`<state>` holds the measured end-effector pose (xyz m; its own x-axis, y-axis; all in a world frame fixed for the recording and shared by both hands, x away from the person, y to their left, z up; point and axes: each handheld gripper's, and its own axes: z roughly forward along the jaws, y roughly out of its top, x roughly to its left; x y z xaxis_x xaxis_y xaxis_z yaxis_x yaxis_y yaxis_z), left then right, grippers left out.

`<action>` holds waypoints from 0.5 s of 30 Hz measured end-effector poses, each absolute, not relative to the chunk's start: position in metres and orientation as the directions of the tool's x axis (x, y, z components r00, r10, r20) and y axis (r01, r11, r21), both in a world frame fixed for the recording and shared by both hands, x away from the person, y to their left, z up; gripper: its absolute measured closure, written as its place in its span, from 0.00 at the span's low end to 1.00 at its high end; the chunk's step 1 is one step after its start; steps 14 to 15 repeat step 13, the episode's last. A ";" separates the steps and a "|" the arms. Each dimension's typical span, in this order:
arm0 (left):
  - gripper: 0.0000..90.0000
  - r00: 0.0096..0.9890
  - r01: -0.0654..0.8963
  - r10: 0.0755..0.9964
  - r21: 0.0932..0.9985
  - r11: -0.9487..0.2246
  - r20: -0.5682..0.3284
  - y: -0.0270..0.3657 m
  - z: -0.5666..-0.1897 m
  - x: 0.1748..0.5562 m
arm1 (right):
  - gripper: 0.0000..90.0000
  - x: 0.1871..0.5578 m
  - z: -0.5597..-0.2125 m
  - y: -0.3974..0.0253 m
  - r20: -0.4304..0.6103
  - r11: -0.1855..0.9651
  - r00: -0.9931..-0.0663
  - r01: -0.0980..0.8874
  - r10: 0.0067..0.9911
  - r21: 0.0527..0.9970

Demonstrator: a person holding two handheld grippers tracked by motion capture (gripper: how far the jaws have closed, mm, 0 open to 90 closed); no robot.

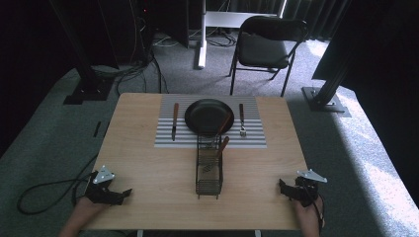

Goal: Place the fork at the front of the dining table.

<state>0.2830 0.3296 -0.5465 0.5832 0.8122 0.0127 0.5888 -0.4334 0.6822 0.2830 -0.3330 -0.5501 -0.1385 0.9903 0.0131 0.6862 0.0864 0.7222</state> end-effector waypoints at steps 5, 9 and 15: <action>0.00 0.583 0.589 0.812 0.683 -0.433 0.012 0.330 -0.547 0.283 | 0.14 0.283 -0.550 -0.332 0.012 0.107 -0.168 0.681 0.986 0.724; 0.00 0.583 0.589 0.812 0.682 -0.433 0.012 0.330 -0.547 0.283 | 0.14 0.283 -0.550 -0.332 0.012 0.107 -0.168 0.681 0.986 0.724; 0.00 0.583 0.589 0.812 0.682 -0.433 0.012 0.330 -0.547 0.283 | 0.14 0.283 -0.550 -0.332 0.012 0.107 -0.168 0.681 0.986 0.724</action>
